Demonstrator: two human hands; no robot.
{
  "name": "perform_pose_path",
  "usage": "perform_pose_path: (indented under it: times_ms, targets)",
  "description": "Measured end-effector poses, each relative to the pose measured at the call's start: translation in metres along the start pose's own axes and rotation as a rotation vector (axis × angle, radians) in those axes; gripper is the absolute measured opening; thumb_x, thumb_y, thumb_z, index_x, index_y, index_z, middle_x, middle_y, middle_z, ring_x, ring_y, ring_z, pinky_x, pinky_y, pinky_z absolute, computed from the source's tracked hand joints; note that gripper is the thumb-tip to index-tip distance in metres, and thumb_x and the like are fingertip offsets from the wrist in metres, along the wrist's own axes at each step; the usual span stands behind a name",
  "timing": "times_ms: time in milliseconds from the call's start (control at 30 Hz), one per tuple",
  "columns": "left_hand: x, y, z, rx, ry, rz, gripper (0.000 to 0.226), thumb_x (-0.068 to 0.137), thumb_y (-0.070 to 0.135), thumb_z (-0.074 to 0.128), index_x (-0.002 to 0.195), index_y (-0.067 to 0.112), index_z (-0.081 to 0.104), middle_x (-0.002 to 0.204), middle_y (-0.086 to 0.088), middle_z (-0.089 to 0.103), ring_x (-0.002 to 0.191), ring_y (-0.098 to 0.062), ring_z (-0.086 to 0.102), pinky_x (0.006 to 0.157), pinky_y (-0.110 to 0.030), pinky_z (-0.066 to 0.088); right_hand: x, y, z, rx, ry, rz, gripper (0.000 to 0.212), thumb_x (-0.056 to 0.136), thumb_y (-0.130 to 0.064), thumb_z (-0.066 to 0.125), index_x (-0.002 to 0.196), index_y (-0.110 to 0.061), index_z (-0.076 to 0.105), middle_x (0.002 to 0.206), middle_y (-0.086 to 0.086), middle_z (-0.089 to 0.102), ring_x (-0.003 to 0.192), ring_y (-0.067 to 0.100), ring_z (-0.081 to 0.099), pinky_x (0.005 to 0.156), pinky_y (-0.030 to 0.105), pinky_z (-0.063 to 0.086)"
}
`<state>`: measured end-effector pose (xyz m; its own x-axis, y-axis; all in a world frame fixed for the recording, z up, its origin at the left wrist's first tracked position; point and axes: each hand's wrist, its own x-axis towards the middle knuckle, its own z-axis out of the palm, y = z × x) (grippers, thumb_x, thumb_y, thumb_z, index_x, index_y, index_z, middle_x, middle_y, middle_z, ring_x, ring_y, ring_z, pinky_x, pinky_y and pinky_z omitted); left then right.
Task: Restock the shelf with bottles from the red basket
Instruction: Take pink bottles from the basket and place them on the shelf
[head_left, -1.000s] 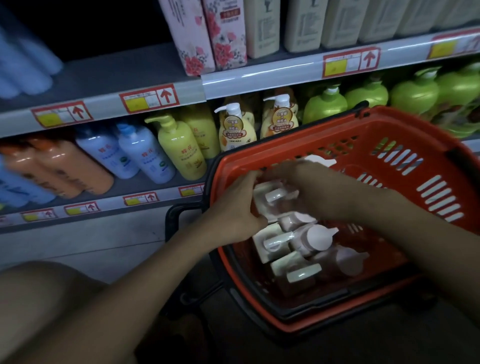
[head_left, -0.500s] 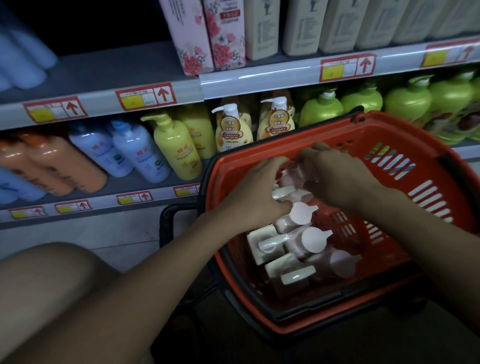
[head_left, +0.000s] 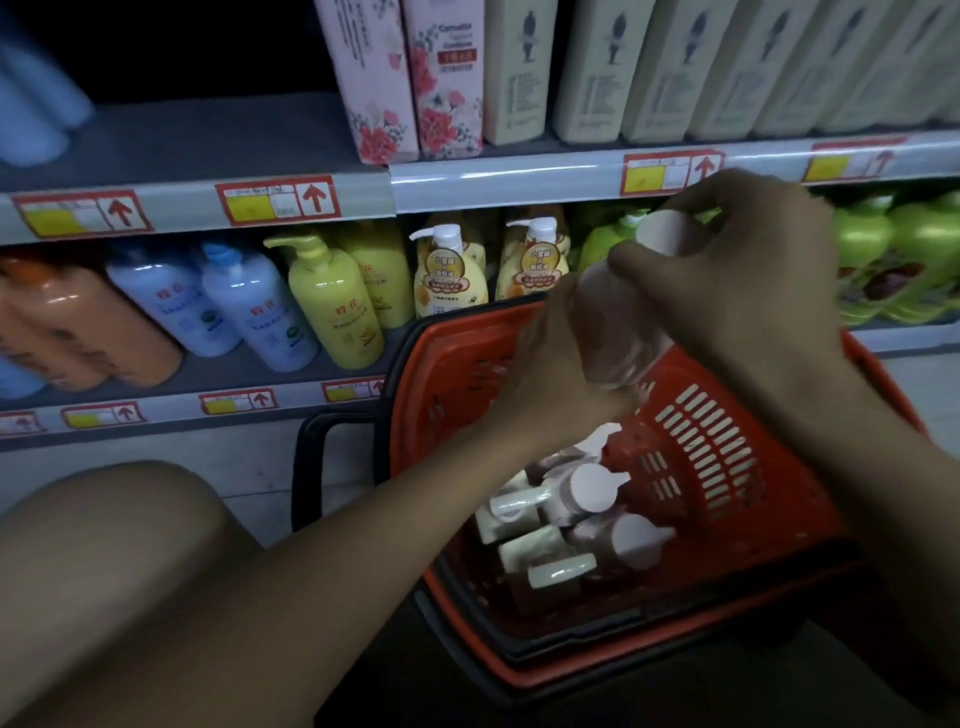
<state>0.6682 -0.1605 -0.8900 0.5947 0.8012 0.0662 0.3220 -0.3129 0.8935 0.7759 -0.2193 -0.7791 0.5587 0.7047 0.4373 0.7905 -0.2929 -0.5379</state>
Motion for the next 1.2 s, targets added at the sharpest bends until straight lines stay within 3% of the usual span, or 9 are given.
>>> perform_pose_path:
  times_ms: [167, 233, 333, 467, 567, 767, 900, 1067, 1200]
  targets:
    - [0.004, 0.014, 0.009, -0.197, 0.192, 0.01, 0.102, 0.051, 0.029, 0.092, 0.132, 0.029, 0.03, 0.127, 0.001, 0.058, 0.116, -0.02, 0.062, 0.089, -0.043, 0.057, -0.008, -0.01, -0.01, -0.078, 0.026, -0.064, 0.052, 0.077, -0.062, 0.064, 0.11, -0.023, 0.074, 0.102, 0.008, 0.068, 0.091, 0.031, 0.067, 0.075, 0.038, 0.05]
    - [0.006, 0.021, -0.001, -0.293, 0.087, -0.098, 0.102, 0.049, 0.019, 0.094, 0.129, 0.027, 0.032, 0.125, 0.0, 0.06, 0.115, -0.021, 0.063, 0.089, -0.044, 0.059, -0.004, -0.006, -0.018, 0.038, 0.006, -0.093, 0.052, 0.086, -0.07, 0.057, 0.107, -0.025, 0.075, 0.093, -0.002, 0.071, 0.087, 0.021, 0.069, 0.075, 0.039, 0.053]
    - [0.01, 0.031, -0.024, -0.577, -0.1, -0.267, 0.093, 0.045, 0.007, 0.088, 0.128, 0.023, 0.048, 0.117, -0.01, 0.07, 0.109, -0.031, 0.068, 0.086, -0.047, 0.06, 0.002, 0.011, -0.024, 0.323, -0.077, 0.012, 0.036, 0.1, -0.056, 0.052, 0.091, -0.027, 0.072, 0.078, -0.007, 0.071, 0.077, 0.011, 0.069, 0.07, 0.034, 0.051]
    - [0.001, 0.041, -0.051, -1.006, -0.406, -0.313, 0.088, 0.049, 0.006, 0.077, 0.134, 0.005, 0.057, 0.118, -0.019, 0.061, 0.109, -0.037, 0.057, 0.106, -0.058, 0.044, -0.008, 0.024, -0.014, 0.678, -0.585, 0.407, 0.048, 0.094, -0.062, 0.056, 0.109, -0.022, 0.079, 0.105, -0.001, 0.08, 0.104, 0.02, 0.074, 0.104, 0.048, 0.051]
    - [-0.005, 0.044, -0.064, -1.2, -0.469, -0.284, 0.093, 0.045, 0.017, 0.078, 0.133, -0.005, 0.058, 0.117, -0.024, 0.057, 0.105, -0.039, 0.055, 0.101, -0.054, 0.045, -0.021, 0.018, -0.012, 0.889, -0.622, 0.443, 0.04, 0.091, -0.049, 0.066, 0.116, -0.02, 0.076, 0.115, 0.002, 0.077, 0.113, 0.024, 0.071, 0.107, 0.058, 0.049]
    - [-0.003, 0.044, -0.084, -1.292, -0.328, -0.282, 0.068, 0.049, 0.024, 0.066, 0.114, 0.003, 0.068, 0.099, -0.018, 0.066, 0.091, -0.035, 0.062, 0.088, -0.042, 0.051, -0.057, 0.018, 0.0, 0.978, -0.823, 0.44, 0.066, 0.078, -0.038, 0.085, 0.137, -0.041, 0.055, 0.122, 0.001, 0.075, 0.114, 0.019, 0.072, 0.098, 0.047, 0.056]
    - [-0.001, 0.049, -0.082, -1.249, -0.297, -0.385, 0.05, 0.072, 0.029, 0.045, 0.105, 0.004, 0.074, 0.094, -0.016, 0.068, 0.085, -0.031, 0.065, 0.088, -0.042, 0.05, -0.064, 0.016, 0.011, 0.994, -0.662, 0.483, 0.072, 0.065, -0.031, 0.095, 0.129, -0.033, 0.062, 0.118, 0.0, 0.076, 0.108, 0.021, 0.074, 0.089, 0.042, 0.06]
    - [0.007, 0.058, -0.079, -1.003, -0.316, -0.455, 0.056, 0.092, 0.04, 0.038, 0.123, 0.007, 0.069, 0.108, -0.016, 0.072, 0.094, -0.028, 0.069, 0.09, -0.041, 0.055, -0.068, 0.013, 0.014, 1.091, -0.533, 0.537, 0.059, 0.069, -0.029, 0.086, 0.124, -0.026, 0.067, 0.111, 0.003, 0.079, 0.101, 0.024, 0.077, 0.08, 0.041, 0.062]
    - [0.007, 0.066, -0.074, -0.651, -0.195, -0.372, 0.059, 0.075, 0.046, 0.07, 0.128, 0.021, 0.06, 0.124, -0.01, 0.071, 0.107, -0.021, 0.073, 0.09, -0.041, 0.058, -0.061, 0.014, 0.013, 1.04, -0.365, 0.544, 0.067, 0.063, -0.036, 0.09, 0.125, -0.031, 0.065, 0.112, 0.001, 0.078, 0.099, 0.021, 0.077, 0.079, 0.039, 0.062]
